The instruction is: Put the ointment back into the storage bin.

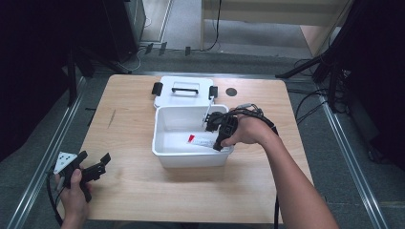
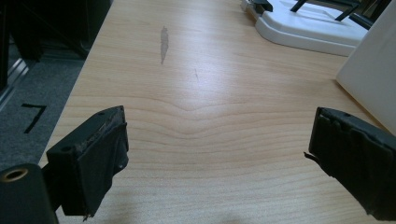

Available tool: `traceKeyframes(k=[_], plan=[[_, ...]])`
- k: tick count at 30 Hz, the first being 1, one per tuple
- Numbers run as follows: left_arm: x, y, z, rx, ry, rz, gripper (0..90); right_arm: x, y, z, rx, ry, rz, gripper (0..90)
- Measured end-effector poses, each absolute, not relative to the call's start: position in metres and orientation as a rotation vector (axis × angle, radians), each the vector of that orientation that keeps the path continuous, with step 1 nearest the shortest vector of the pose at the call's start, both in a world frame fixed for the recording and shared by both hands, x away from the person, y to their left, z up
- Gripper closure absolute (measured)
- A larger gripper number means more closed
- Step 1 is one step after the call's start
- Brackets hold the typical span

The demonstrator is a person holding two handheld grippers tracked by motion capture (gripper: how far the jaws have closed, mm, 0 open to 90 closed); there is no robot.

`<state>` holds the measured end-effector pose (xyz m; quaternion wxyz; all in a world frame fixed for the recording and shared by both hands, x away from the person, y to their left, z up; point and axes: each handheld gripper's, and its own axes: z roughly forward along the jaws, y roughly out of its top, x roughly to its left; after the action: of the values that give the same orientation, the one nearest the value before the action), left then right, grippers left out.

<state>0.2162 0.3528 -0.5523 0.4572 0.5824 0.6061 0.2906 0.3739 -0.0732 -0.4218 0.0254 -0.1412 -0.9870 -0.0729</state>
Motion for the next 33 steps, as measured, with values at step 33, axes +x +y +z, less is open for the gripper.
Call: traceKeyframes(k=[33], plan=[[0.216, 0.353, -0.552, 1.437, 1.494, 0.718, 5.0, 0.371, -0.061, -0.434, -0.336, -3.108, -0.063, 71.9]])
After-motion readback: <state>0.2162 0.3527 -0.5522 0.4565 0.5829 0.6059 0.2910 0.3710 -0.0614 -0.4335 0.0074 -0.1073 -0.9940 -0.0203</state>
